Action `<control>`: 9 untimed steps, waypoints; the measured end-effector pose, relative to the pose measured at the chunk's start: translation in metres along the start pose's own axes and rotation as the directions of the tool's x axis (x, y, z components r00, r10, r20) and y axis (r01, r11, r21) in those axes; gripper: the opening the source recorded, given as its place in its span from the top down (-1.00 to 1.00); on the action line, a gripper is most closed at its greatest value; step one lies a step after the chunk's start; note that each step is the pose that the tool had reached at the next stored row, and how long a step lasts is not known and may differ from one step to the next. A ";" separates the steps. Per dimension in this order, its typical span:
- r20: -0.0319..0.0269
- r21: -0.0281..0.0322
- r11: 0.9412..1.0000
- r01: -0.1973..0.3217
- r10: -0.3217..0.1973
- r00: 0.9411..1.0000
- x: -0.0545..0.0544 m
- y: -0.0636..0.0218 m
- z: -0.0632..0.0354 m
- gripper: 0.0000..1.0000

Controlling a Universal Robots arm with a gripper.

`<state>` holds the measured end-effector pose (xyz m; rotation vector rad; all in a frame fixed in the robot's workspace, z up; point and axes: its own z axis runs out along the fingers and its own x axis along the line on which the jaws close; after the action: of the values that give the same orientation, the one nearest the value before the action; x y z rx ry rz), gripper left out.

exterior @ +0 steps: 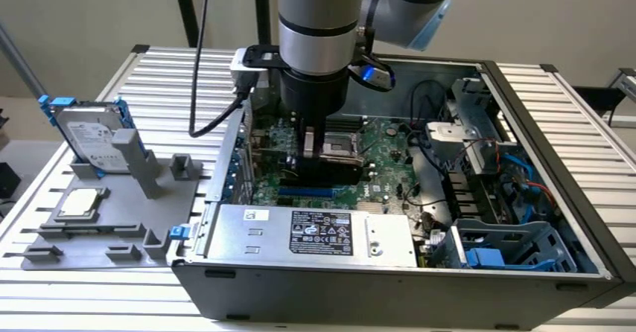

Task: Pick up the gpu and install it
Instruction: 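Insert the gpu into the slot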

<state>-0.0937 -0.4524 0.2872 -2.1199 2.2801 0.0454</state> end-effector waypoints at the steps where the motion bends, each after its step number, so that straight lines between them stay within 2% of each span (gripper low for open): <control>1: 0.000 0.001 1.000 0.000 0.000 1.000 -0.001 0.0007 0.0019 0.47; 9: 0.001 0.008 1.000 0.000 0.000 1.000 -0.001 0.0065 0.0165 0.47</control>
<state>-0.1000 -0.4499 0.2709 -2.1161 2.2756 0.0366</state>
